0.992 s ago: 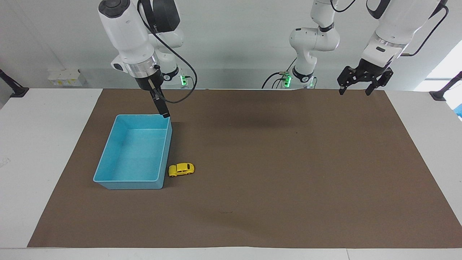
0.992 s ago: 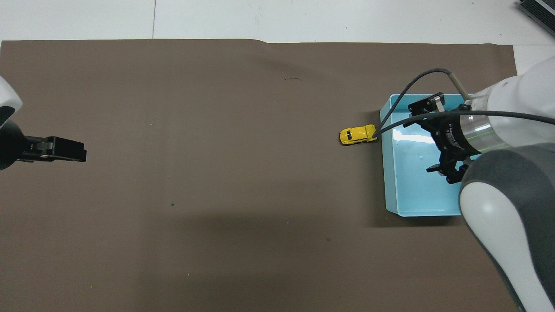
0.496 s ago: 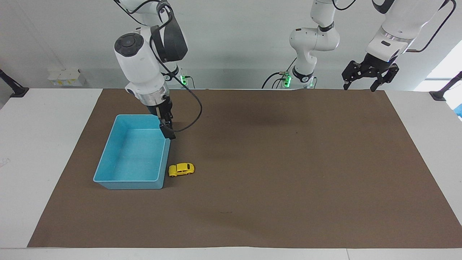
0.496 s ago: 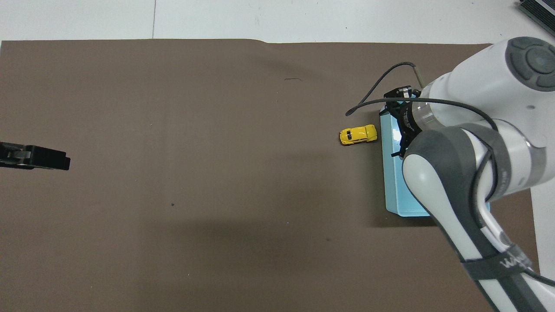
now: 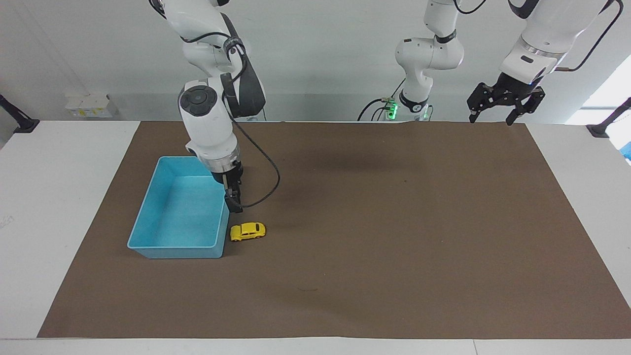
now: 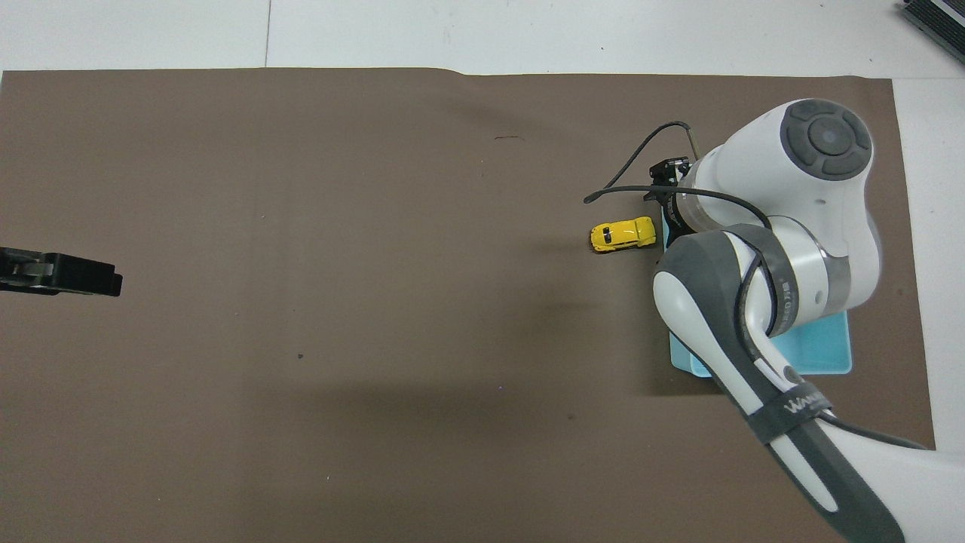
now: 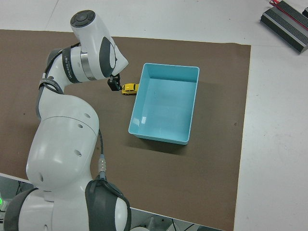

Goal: Wind up and store yellow beetle car
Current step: 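Move the right gripper to the yellow car beside the bin, then grasp the yellow car with the right gripper and lift it, then carry the car into the blue bin and lower it with the right gripper, then open the right gripper to release the car in the bin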

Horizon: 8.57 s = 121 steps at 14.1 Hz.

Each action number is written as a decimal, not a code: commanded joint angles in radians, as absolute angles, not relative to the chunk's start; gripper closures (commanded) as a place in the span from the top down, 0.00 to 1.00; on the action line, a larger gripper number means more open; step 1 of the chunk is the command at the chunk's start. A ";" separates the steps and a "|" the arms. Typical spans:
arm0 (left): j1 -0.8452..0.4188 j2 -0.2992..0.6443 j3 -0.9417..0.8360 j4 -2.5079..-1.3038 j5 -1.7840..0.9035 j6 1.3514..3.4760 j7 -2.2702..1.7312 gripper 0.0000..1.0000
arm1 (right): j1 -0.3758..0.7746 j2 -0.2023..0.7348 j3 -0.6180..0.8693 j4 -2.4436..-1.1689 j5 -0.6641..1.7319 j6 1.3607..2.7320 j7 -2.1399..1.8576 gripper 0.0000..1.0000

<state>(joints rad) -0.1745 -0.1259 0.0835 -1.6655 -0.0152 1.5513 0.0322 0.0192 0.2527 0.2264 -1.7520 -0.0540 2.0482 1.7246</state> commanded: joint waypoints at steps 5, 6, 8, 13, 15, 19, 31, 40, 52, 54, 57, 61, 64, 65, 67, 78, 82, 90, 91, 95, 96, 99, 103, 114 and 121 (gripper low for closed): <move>-0.158 -0.132 0.072 -1.657 -0.002 1.529 0.048 1.00 | 0.017 0.308 0.232 -1.818 -0.136 2.207 1.815 1.00; -0.158 -0.132 0.072 -1.657 -0.002 1.529 0.048 1.00 | 0.031 0.328 0.232 -1.819 -0.147 2.233 1.815 1.00; -0.158 -0.132 0.072 -1.657 -0.002 1.529 0.048 1.00 | 0.035 0.379 0.232 -1.819 -0.175 2.284 1.806 1.00; -0.158 -0.132 0.071 -1.657 -0.003 1.525 0.046 1.00 | 0.028 0.433 0.232 -1.821 -0.212 2.304 1.663 1.00; -0.155 -0.129 0.069 -1.657 -0.005 1.537 0.044 1.00 | 0.020 0.434 0.232 -1.822 -0.210 2.307 1.641 1.00; -0.103 -0.129 0.054 -1.660 -0.015 1.531 0.055 1.00 | 0.021 0.440 0.233 -1.839 -0.195 2.318 1.667 1.00; -0.054 -0.130 -0.011 -1.657 -0.017 1.528 0.077 1.00 | 0.071 0.426 0.233 -1.839 -0.196 2.292 1.709 0.00; -0.051 -0.130 -0.002 -1.657 -0.015 1.529 0.075 1.00 | 0.081 0.295 0.276 -1.798 -0.196 2.143 1.642 0.00; -0.051 -0.130 -0.002 -1.657 -0.015 1.529 0.075 1.00 | 0.066 0.117 0.279 -1.795 -0.028 1.990 1.044 0.00; -0.051 -0.130 -0.002 -1.657 -0.015 1.529 0.075 1.00 | 0.057 0.109 0.273 -1.795 -0.026 1.930 0.903 0.00; -0.051 -0.130 -0.002 -1.657 -0.015 1.529 0.075 1.00 | 0.011 0.103 0.273 -1.796 -0.028 1.866 0.729 0.00; -0.051 -0.130 -0.002 -1.657 -0.015 1.529 0.075 1.00 | -0.060 0.101 0.272 -1.801 -0.035 1.832 0.490 0.00; -0.051 -0.130 -0.002 -1.657 -0.015 1.529 0.075 1.00 | -0.110 0.097 0.270 -1.815 -0.055 1.832 0.352 0.00; -0.051 -0.130 -0.002 -1.657 -0.015 1.529 0.075 1.00 | -0.129 0.094 0.270 -1.822 -0.064 1.833 0.318 0.00; -0.051 -0.130 -0.002 -1.657 -0.015 1.529 0.075 1.00 | -0.159 0.091 0.270 -1.833 -0.089 1.835 0.256 0.00; -0.051 -0.130 -0.002 -1.657 -0.015 1.529 0.075 1.00 | -0.261 0.005 0.272 -2.034 -0.163 2.025 0.104 0.00; -0.051 -0.130 -0.002 -1.657 -0.015 1.529 0.075 1.00 | -0.268 0.012 0.272 -2.091 -0.163 2.109 0.101 0.00; -0.051 -0.130 -0.002 -1.657 -0.015 1.528 0.075 1.00 | -0.288 0.043 0.272 -2.220 -0.161 2.310 0.103 0.00; -0.051 -0.130 -0.002 -1.657 -0.015 1.529 0.075 1.00 | -0.293 0.055 0.272 -2.232 -0.160 2.334 0.107 0.00; -0.051 -0.130 -0.002 -1.657 -0.015 1.529 0.075 1.00 | -0.314 0.103 0.272 -2.264 -0.160 2.427 0.110 0.00; -0.051 -0.130 -0.002 -1.657 -0.015 1.529 0.075 1.00 | -0.316 0.115 0.272 -2.270 -0.160 2.445 0.109 0.00; -0.051 -0.130 -0.002 -1.657 -0.015 1.529 0.075 1.00 | -0.319 0.146 0.272 -2.286 -0.158 2.505 0.110 0.00; -0.051 -0.130 -0.002 -1.657 -0.015 1.529 0.075 1.00 | -0.321 0.146 0.272 -2.286 -0.158 2.503 0.113 0.00; -0.051 -0.130 -0.002 -1.657 -0.015 1.529 0.075 1.00 | -0.316 0.137 0.273 -2.252 -0.158 2.470 0.137 1.00; -0.051 -0.130 -0.002 -1.657 -0.015 1.529 0.075 1.00 | -0.296 0.081 0.285 -2.073 -0.146 2.180 0.126 1.00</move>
